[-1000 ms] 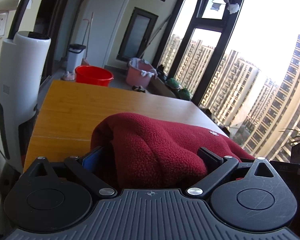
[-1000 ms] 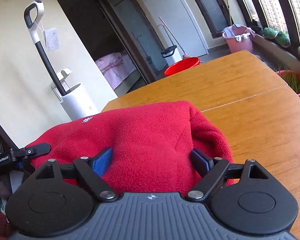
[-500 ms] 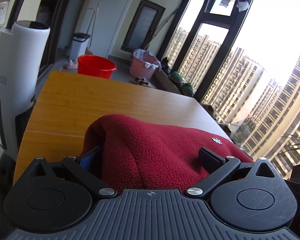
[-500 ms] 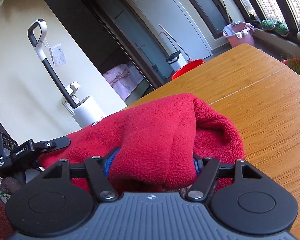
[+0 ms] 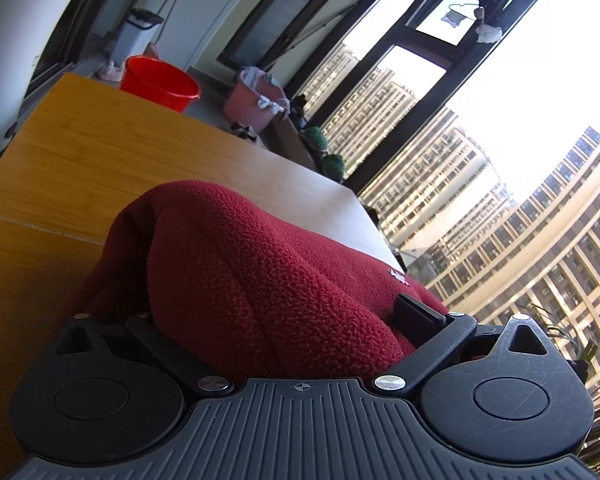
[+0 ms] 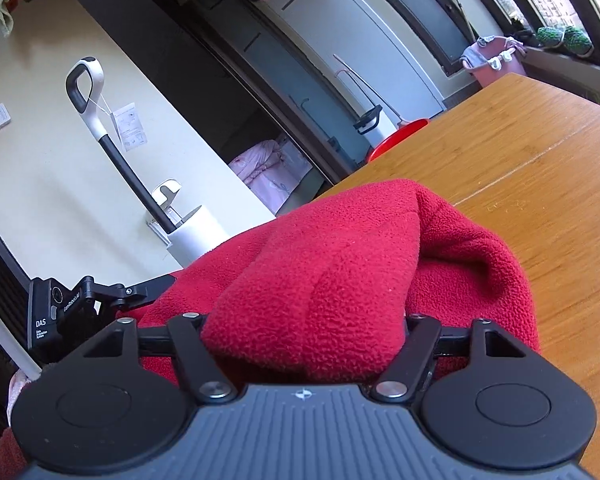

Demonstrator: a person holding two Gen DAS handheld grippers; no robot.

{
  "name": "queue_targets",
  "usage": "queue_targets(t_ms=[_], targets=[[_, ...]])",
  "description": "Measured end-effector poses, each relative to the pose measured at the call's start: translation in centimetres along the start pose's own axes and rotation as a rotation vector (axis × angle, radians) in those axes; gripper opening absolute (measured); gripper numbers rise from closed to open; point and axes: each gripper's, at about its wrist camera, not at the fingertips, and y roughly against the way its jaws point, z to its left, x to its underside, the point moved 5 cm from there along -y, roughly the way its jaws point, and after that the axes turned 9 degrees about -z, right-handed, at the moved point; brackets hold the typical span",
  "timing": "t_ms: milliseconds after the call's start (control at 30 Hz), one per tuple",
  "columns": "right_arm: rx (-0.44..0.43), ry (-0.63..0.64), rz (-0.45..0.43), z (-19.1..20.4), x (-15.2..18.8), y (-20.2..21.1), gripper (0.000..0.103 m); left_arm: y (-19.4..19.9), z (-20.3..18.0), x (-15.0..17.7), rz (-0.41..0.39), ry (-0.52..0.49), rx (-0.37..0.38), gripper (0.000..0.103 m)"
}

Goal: Fold clothes
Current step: 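Grasp the bundle with the right gripper while the left gripper slides under it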

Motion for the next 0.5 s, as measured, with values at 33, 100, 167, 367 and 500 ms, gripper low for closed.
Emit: queue_targets(t_ms=[33,100,167,367,500], targets=[[0.013,0.031,-0.005,0.3,-0.8,-0.9,0.065,-0.5,-0.2,-0.9,-0.021,0.008,0.005,0.099],[0.045,0.098,-0.013,1.0,-2.2,-2.6,0.063,-1.3,-0.8,-2.6,-0.057,0.008,0.014,0.098],[0.072,0.140,-0.010,1.5,-3.0,-3.5,0.063,-1.8,-1.4,-3.1,-0.065,-0.043,-0.007,0.098],[0.091,0.126,0.034,0.6,-1.0,-2.5,0.072,-0.9,-0.6,0.7,-0.006,-0.173,-0.084,0.100],[0.082,0.086,0.045,0.3,-0.4,-1.7,0.075,0.8,0.4,0.7,-0.009,-0.104,-0.048,0.099]])
